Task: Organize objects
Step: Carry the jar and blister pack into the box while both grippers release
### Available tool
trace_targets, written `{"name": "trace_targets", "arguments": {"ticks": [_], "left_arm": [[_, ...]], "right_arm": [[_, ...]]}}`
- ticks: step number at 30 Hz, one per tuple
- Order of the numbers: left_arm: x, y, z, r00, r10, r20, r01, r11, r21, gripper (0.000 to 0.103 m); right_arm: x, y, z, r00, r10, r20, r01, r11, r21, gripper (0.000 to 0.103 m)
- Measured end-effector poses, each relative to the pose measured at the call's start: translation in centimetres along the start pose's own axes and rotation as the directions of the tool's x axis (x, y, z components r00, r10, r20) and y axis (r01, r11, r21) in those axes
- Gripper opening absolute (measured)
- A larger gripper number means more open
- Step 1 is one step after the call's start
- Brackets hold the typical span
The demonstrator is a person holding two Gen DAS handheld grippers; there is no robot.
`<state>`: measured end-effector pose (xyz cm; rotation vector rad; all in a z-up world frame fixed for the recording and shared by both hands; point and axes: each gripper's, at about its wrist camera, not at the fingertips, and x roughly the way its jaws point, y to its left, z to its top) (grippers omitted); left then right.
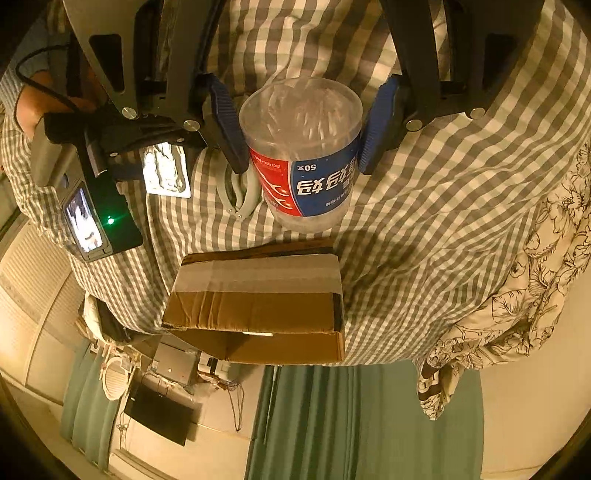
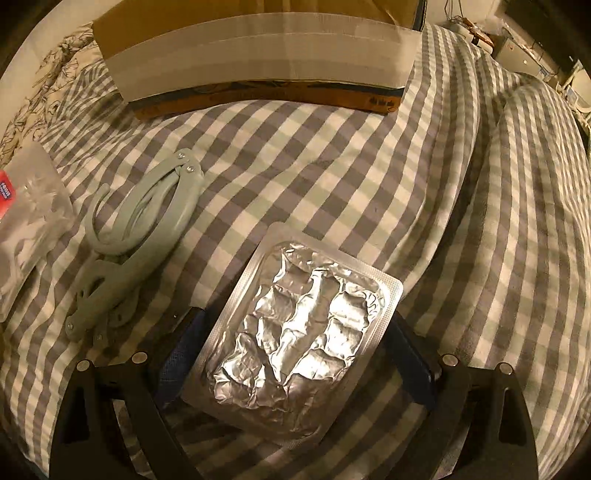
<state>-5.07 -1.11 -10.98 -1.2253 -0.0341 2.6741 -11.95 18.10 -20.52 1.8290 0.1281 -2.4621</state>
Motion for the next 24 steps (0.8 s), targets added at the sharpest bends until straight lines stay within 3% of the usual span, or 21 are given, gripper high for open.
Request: {"name": "trace_targets", "arguments": {"ticks": [3,5,14,24], "left_arm": [[-0.2,0.0,-0.3,1.000,-0.003,-0.001,0.003,1.000,0.003,0.062],[-0.4,0.2,-0.3,1.000,-0.008,-0.002,0.008,1.000,-0.003,0.062],[-1.8,1.4,1.0,0.999,0.016,0.037,-0.015,1.000,-0.027,0.062],[-3.1,0.9,7.1,0.991,0.000,0.134,0.000,1.000,-0.005,0.060]], "right_arm": [[-0.6,0.5,-0.3,0.999,-0.018,0.031,0.019,1.000,-0.016,0.076],[-1.2,0.9,-0.5,0.998,-0.029,0.058,0.031,0.999,-0.031,0.073],[-6.8,2.5,-0.3,0.977,-0.016,0.214,0.032,0.997,-0.073,0.071],[-17.1,3.1,3.5,0.911,0.010,0.413,0.049,0.990,-0.133,0.071]]}}
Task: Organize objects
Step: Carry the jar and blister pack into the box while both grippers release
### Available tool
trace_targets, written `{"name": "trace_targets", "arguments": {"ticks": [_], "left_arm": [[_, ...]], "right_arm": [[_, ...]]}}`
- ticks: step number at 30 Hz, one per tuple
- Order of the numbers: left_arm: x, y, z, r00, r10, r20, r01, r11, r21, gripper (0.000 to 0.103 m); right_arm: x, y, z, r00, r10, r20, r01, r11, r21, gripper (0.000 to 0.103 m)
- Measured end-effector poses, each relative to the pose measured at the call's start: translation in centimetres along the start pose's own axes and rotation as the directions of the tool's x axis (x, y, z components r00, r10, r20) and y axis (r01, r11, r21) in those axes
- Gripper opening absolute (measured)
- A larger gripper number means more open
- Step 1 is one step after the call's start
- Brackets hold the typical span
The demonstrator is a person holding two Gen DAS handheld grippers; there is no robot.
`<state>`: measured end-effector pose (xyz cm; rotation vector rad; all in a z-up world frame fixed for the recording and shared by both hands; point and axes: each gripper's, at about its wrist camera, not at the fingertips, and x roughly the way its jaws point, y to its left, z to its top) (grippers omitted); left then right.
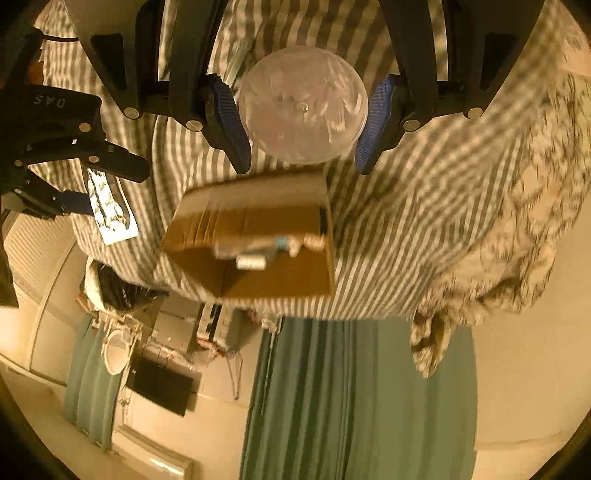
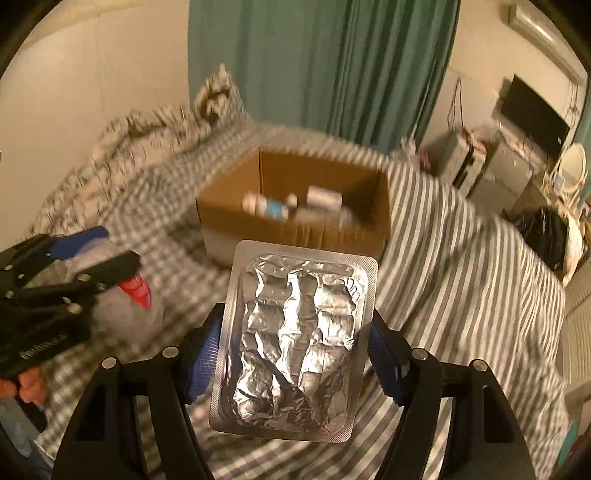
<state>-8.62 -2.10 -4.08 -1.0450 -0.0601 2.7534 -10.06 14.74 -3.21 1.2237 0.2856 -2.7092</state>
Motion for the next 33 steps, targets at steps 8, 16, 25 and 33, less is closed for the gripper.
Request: {"name": "trace_targets", "arguments": {"ticks": [8,16,25,33], "left_arm": [[1.0,-0.6,7.0,0.996,-0.031,0.085,0.030,0.999,0.017,0.060],[4.7,-0.8,13.2,0.990,-0.045,0.135,0.042,0.999,0.027,0.059],[11.7,-0.3,15.0,0.993,-0.034,0.111,0.032,0.999,0.028,0.059],[16.4,0.3,12.3,0.995,-0.078,0.067,0.074,0.996,0.057,0.054]], "right_arm": [[-1.2,-2.1,6.1,0.995,0.016,0.100,-0.016,1.000,-0.003,0.071],[1.4,-4.9,11.0,0.987,0.038,0.155,-0.045,0.998,0.041,0.071],[8.6,-8.0,12.3,0.990,0.084,0.116,-0.099,0.987,0.126,0.071],[12.9,-9.1,10.5,0.993,0.090,0.072,-0.102,0.980,0.172,0.073]]}}
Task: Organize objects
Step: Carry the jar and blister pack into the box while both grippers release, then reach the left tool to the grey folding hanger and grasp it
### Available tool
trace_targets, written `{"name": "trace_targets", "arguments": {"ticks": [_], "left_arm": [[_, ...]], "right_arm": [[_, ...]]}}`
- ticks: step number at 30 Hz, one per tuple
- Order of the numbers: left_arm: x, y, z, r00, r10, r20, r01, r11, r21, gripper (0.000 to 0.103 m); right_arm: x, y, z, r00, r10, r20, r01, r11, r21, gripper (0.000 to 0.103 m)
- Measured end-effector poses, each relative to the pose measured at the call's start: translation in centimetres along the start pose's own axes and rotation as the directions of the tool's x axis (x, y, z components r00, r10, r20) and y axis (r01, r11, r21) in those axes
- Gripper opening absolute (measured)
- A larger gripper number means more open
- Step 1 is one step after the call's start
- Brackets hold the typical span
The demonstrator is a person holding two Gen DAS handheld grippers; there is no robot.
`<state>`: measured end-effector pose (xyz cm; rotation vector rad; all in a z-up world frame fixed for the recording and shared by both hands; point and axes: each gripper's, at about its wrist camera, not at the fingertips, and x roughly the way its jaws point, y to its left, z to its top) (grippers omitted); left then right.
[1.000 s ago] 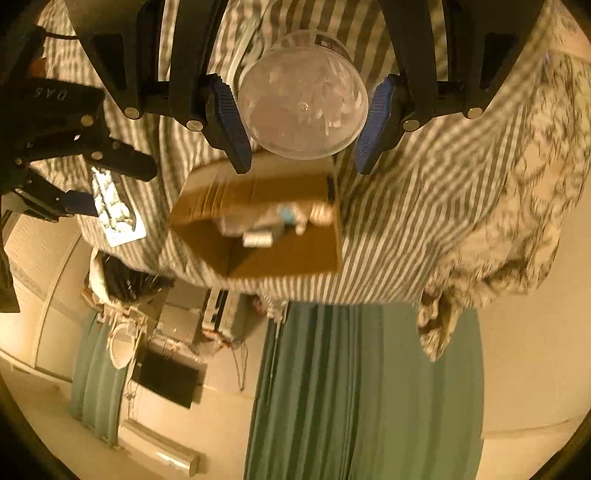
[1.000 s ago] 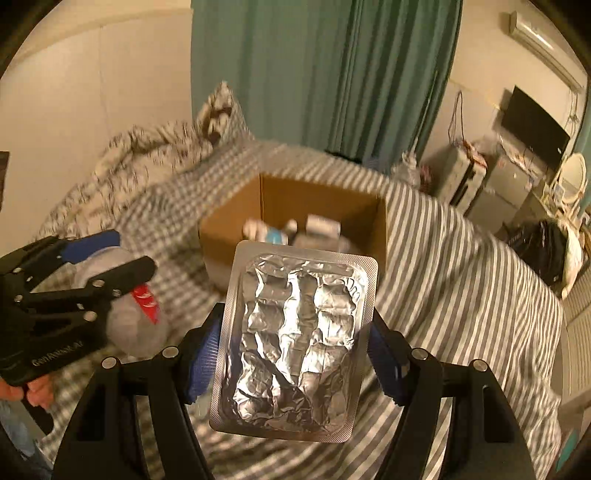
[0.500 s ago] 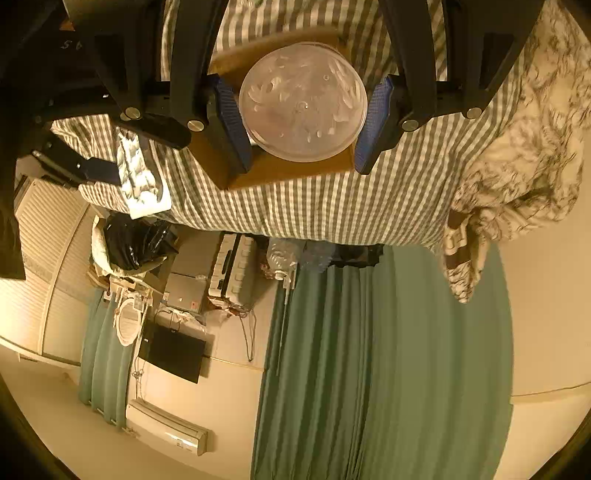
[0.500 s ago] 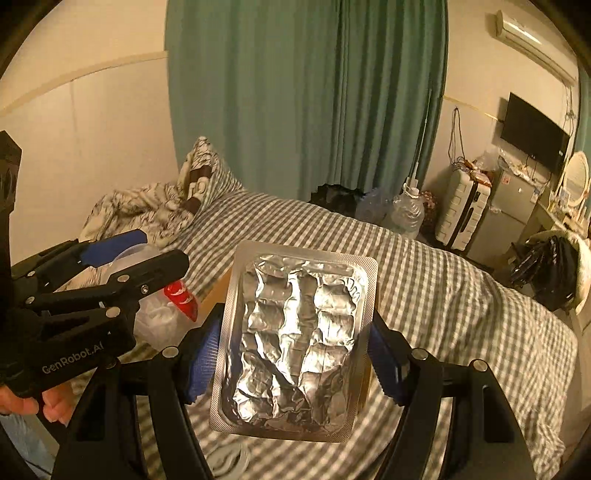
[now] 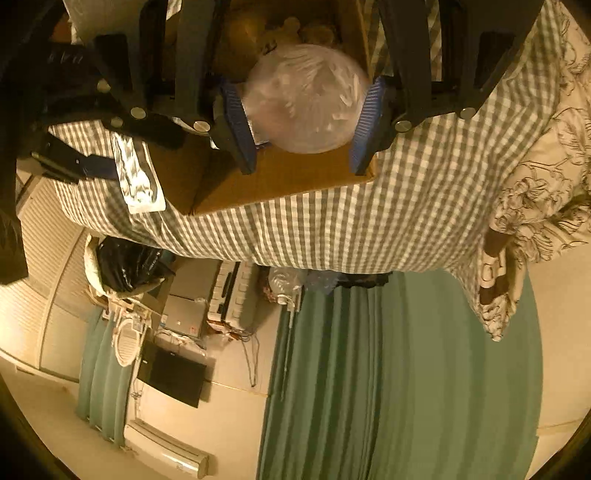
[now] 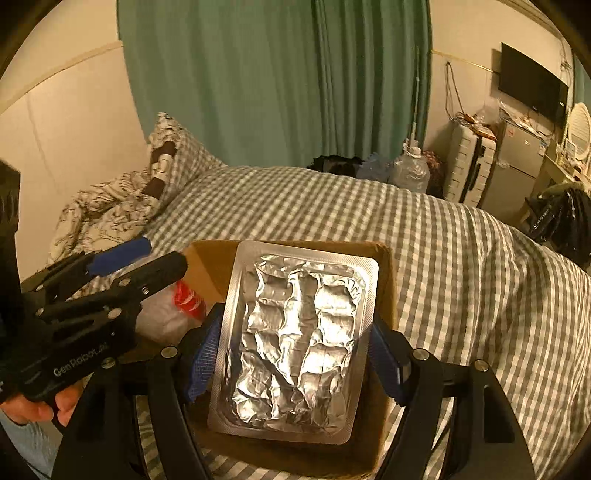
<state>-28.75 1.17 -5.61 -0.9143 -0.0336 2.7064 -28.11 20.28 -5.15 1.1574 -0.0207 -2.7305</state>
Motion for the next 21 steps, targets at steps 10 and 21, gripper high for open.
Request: {"name": "trace_targets", "arguments": {"ticks": [10,21], "left_arm": [[-2.6,-0.4,-0.7,0.999,-0.016,0.037,0.015,1.000,0.023,0.080],[-12.1,-1.0,-1.8,0.993,0.054,0.107,-0.054,0.999,-0.002,0.099]], "right_arm": [[-4.6,0.0,-0.5,0.993,-0.094,0.077,0.091,0.995,0.033,0.090],[-14.5,2.4,-3.8,0.971,-0.175,0.165,0.175,0.984,0.015,0.095]]}}
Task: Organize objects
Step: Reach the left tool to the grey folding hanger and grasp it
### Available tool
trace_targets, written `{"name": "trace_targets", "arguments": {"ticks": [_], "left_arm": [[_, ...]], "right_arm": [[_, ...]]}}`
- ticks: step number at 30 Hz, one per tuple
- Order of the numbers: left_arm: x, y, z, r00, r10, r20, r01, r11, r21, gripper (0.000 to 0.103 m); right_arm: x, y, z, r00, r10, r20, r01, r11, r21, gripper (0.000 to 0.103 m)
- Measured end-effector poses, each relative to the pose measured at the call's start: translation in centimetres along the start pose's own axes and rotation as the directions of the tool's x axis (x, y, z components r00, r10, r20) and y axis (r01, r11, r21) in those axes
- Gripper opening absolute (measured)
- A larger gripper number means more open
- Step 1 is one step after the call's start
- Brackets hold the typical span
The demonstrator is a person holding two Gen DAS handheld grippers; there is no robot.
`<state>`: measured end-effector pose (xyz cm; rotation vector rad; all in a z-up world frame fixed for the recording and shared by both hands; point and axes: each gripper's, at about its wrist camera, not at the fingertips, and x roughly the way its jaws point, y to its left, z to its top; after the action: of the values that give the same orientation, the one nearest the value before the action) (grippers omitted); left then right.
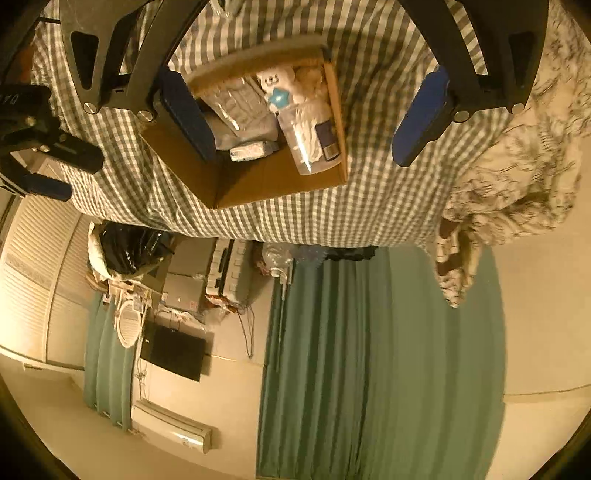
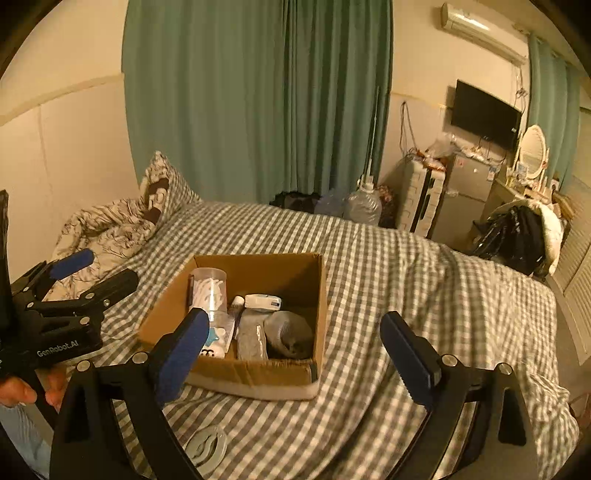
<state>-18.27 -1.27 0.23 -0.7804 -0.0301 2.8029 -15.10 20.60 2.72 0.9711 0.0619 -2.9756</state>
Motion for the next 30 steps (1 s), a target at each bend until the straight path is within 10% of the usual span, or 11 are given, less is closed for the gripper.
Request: {"name": "trace_targets", "arguments": {"ticks": [12,30], "left_arm": [[-6.8,-2.5,-3.4,0.998,0.063,-0.005,-0.063,0.998,-0.017,0.103],[2.2,-7.5,-17.6,0.946,0.086,-0.312,-0.054,0.993,0.109,0.102]], "right_arm": [[-5.1,0.0,-5.5,0.999,-0.032,-0.004,0.032,0.999,-0.011,0.103],[1.0,-3.5,-12.8,0.978,-0.080,-0.193,0.094,0.993,0.068,0.103]]}}
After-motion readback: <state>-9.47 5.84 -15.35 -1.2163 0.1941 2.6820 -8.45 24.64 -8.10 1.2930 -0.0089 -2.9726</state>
